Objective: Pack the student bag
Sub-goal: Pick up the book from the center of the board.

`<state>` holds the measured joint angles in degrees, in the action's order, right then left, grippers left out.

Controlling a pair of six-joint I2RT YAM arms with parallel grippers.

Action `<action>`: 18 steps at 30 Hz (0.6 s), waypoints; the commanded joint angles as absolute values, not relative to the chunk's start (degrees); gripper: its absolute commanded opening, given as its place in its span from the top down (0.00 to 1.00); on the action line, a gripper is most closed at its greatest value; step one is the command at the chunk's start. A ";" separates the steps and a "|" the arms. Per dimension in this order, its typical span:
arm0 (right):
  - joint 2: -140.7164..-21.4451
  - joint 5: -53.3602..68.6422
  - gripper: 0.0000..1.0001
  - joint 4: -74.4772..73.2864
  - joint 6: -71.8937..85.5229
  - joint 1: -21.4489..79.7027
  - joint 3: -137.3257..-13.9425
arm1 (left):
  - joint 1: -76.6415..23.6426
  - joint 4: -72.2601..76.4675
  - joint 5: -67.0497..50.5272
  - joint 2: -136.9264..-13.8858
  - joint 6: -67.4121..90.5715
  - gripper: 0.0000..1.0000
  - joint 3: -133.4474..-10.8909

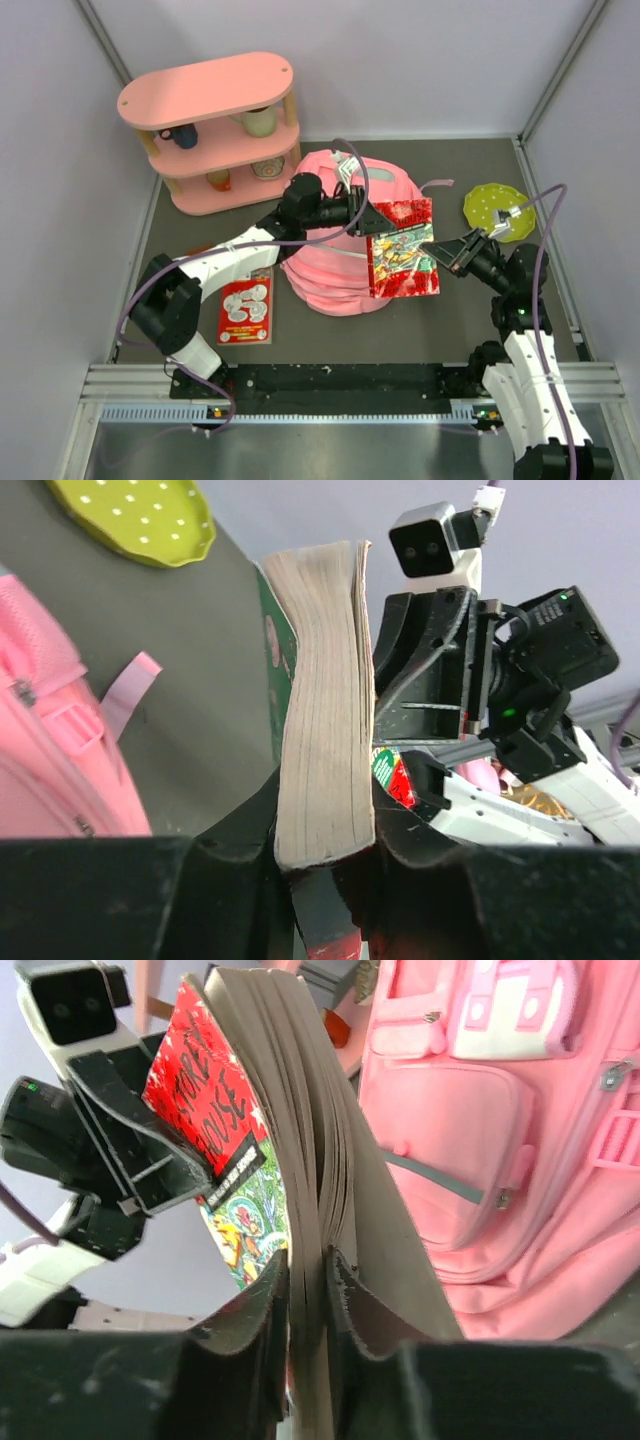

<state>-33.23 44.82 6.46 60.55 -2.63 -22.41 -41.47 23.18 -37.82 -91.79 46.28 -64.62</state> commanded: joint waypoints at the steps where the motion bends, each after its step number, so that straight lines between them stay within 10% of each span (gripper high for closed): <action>1: -33.49 44.31 0.71 4.68 55.31 -2.11 -26.18 | -41.40 19.35 -33.61 -90.18 42.99 1.00 -66.80; 3: -32.79 39.23 0.28 -2.15 53.27 -2.11 -26.98 | -40.26 16.45 -30.78 -87.99 42.37 1.00 -65.13; 5: -31.65 35.79 0.16 -7.19 50.90 -2.20 -28.12 | -38.25 15.91 -27.88 -84.84 42.71 1.00 -62.33; 18: -30.40 38.33 0.12 -0.44 60.45 7.35 -22.06 | -31.03 12.65 -15.73 -71.11 43.94 1.00 -58.01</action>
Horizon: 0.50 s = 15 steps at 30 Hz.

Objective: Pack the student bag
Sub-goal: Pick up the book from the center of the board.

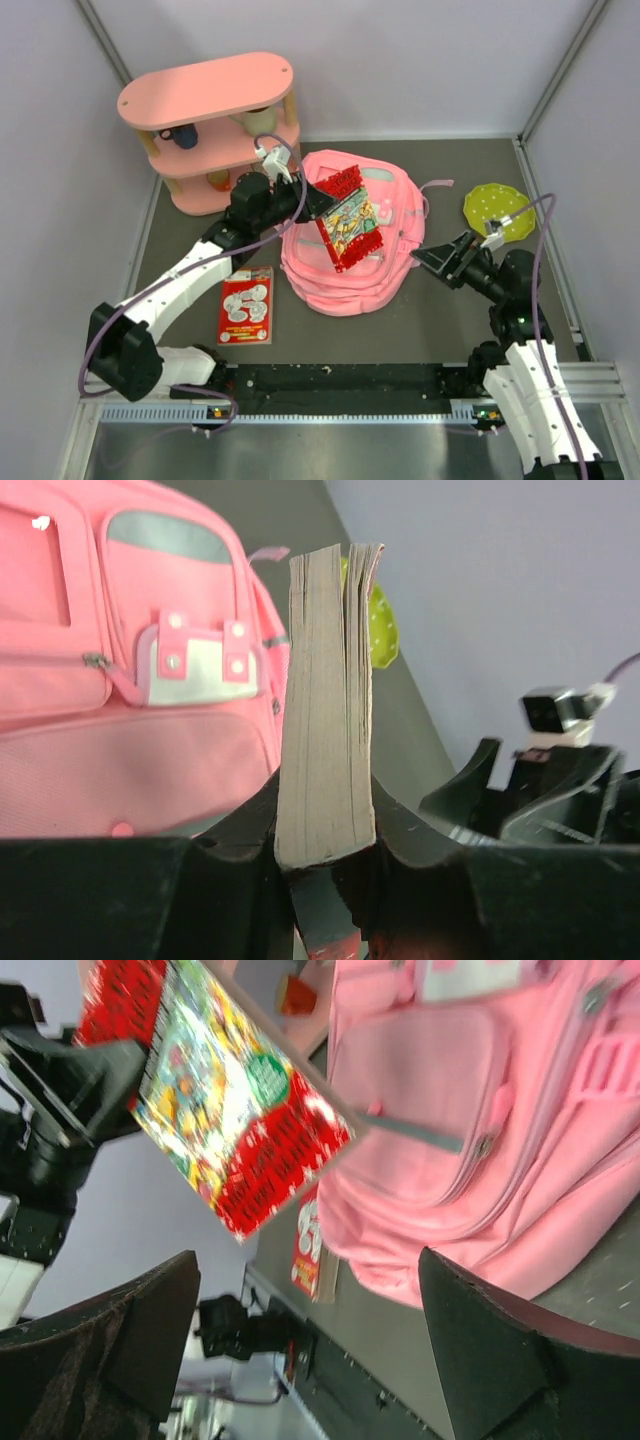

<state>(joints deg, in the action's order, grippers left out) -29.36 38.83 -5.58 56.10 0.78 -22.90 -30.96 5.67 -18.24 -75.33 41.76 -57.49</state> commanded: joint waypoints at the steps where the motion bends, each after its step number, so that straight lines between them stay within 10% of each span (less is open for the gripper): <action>1: -31.02 37.45 0.12 2.08 61.34 9.04 -21.63 | -31.03 14.05 -15.99 -70.84 46.12 1.00 -57.40; 15: -49.03 26.10 0.11 33.63 73.46 24.43 -19.17 | -31.03 38.40 -23.55 -74.44 62.22 1.00 -50.63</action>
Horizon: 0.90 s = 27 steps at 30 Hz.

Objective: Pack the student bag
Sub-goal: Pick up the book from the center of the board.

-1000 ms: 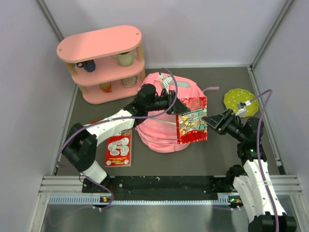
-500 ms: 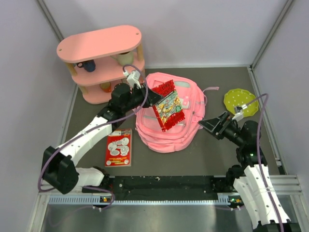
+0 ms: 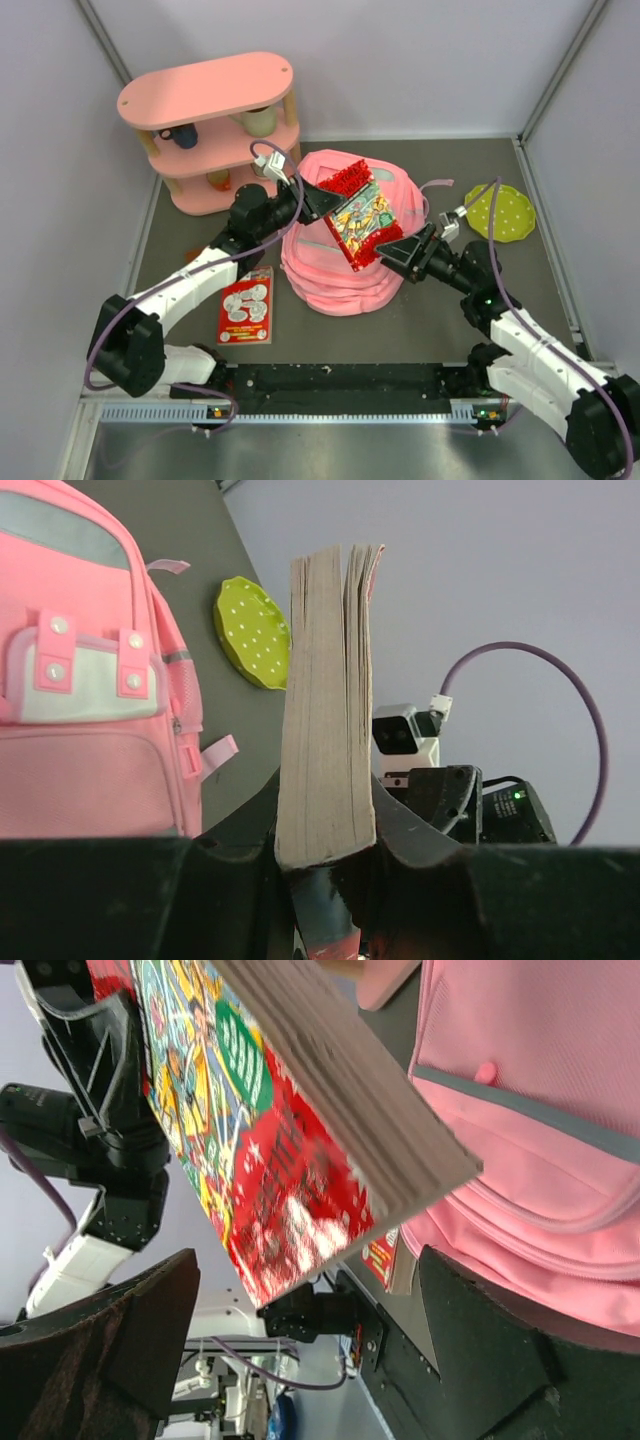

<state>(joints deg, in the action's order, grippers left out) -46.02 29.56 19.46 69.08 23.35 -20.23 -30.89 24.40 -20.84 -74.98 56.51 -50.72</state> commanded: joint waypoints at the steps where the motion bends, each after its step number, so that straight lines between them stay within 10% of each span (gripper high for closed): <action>1: -49.56 25.76 0.11 35.23 74.00 24.52 -18.73 | -31.03 38.76 -23.90 -74.70 62.40 1.00 -50.63; 16: -58.53 25.05 0.20 55.36 80.15 25.49 -17.23 | -31.03 47.55 -26.28 -77.43 67.85 1.00 -48.60; 24: -58.19 25.31 1.00 56.95 79.89 25.49 -17.32 | -31.03 45.27 -26.45 -77.52 66.19 1.00 -47.99; 26: -56.87 24.79 1.00 55.47 79.37 25.49 -16.70 | -31.03 43.08 -27.59 -77.61 63.91 0.96 -48.77; 27: -56.17 24.35 1.00 54.59 78.93 25.49 -16.35 | -31.03 38.54 -27.95 -77.61 62.68 0.75 -49.21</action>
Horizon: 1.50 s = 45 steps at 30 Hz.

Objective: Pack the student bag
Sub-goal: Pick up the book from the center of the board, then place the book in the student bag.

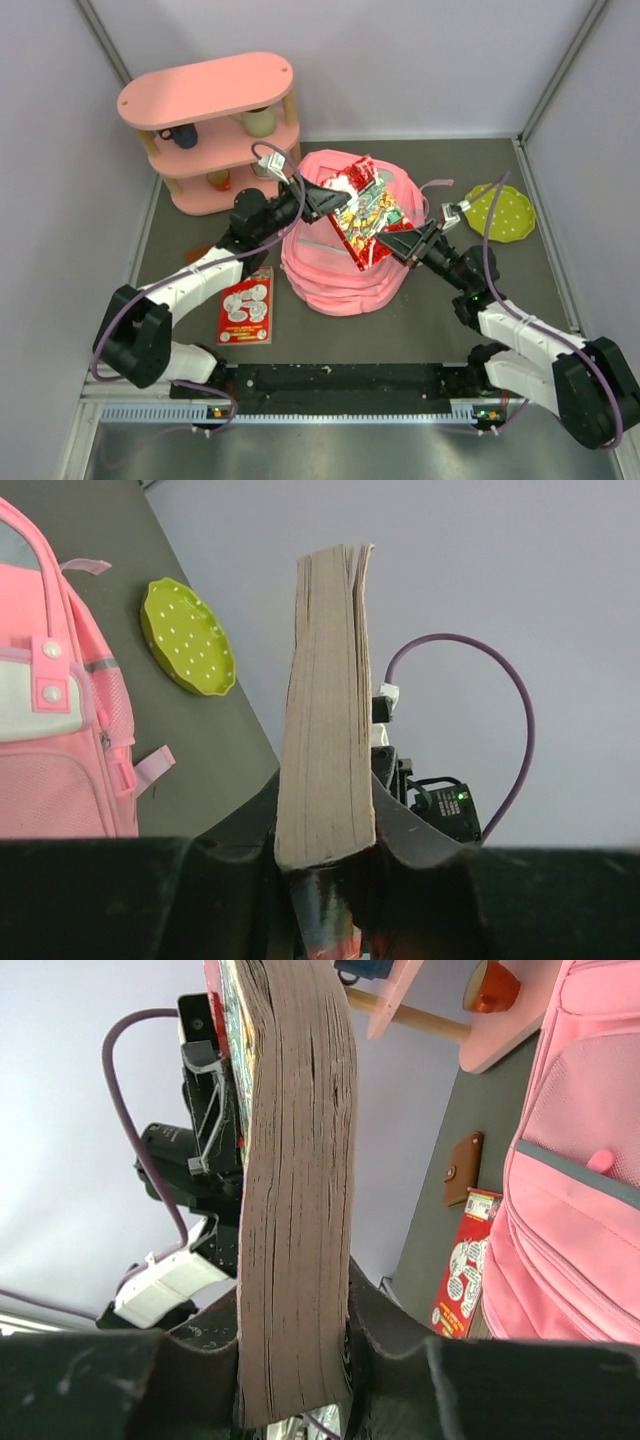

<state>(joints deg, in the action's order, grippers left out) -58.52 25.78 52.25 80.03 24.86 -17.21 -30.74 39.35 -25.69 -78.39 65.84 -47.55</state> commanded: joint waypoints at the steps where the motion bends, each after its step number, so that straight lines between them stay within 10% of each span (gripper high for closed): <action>1: -55.21 23.48 1.00 53.19 78.49 25.58 -16.17 | -31.03 35.80 -28.30 -77.61 61.19 0.66 -49.65; 5: -44.95 19.08 1.00 37.13 72.18 25.58 -16.26 | -31.03 19.02 -25.68 -75.07 48.83 0.22 -51.50; 10: -29.56 4.51 1.00 5.88 65.49 25.49 -17.66 | -31.03 -5.30 -19.35 -72.78 30.99 0.06 -54.75; 22: -14.85 -11.34 1.00 -18.81 60.21 25.49 -23.38 | -38.84 -32.16 -18.73 -73.92 -6.30 0.06 -61.08; 45: -19.07 -8.70 1.00 -18.55 61.70 25.40 -23.38 | -45.35 -34.89 -12.22 -86.48 -17.05 0.23 -61.08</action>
<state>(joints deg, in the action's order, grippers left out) -19.51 -8.93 -23.70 61.17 24.99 -19.99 -44.95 -33.71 -14.50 -84.62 -15.42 -58.72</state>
